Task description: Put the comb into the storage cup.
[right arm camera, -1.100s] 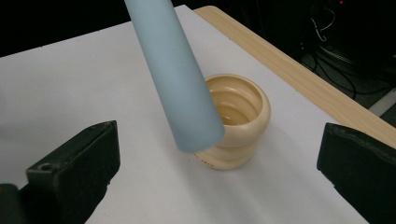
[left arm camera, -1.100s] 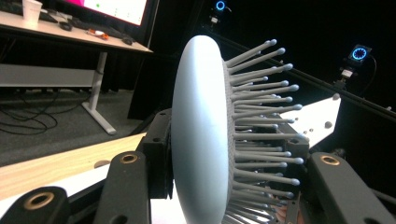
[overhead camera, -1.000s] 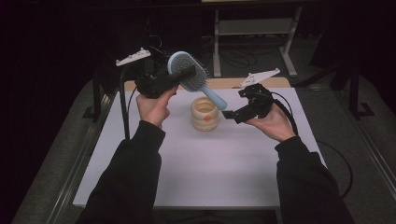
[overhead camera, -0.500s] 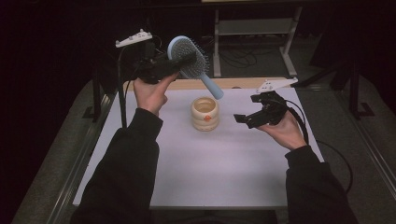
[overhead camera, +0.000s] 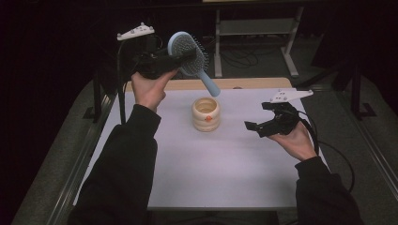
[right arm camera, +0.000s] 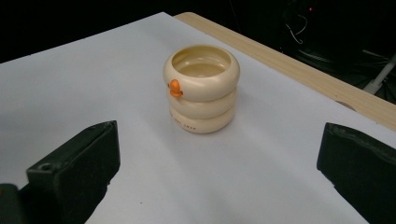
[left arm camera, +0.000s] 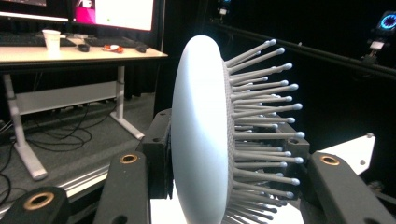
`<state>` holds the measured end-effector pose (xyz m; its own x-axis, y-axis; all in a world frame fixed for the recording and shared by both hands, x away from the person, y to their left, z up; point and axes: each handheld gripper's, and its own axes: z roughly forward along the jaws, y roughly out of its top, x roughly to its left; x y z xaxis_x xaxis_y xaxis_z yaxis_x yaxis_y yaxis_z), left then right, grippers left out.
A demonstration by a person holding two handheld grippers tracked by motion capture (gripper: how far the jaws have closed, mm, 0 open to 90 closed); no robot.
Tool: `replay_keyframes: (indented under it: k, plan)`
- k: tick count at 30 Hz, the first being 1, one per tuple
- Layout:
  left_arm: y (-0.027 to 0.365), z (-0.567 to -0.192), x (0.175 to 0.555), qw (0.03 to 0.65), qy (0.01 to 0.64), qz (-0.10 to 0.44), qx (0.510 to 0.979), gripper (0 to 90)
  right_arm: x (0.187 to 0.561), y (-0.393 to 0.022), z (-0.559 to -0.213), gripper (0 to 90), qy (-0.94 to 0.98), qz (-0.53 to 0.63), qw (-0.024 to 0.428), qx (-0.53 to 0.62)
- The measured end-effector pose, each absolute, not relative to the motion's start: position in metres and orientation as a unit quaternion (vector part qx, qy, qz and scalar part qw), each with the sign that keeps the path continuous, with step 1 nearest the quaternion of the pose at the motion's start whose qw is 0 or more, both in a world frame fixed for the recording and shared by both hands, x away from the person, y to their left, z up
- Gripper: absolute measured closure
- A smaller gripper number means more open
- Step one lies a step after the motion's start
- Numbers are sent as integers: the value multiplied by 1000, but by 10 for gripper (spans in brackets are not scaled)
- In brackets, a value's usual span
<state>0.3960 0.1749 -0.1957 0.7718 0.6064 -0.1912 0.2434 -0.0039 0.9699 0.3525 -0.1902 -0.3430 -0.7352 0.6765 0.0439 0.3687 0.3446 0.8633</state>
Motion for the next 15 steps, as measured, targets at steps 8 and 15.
replay_keyframes:
  k: [8,15]
  plan:
    - [178,-198,401,627,321,153,694,518,345,-201,-360,0,796,477,164,335]
    - [181,-205,405,618,329,158,696,518,338,-213,-371,0,785,487,162,347]
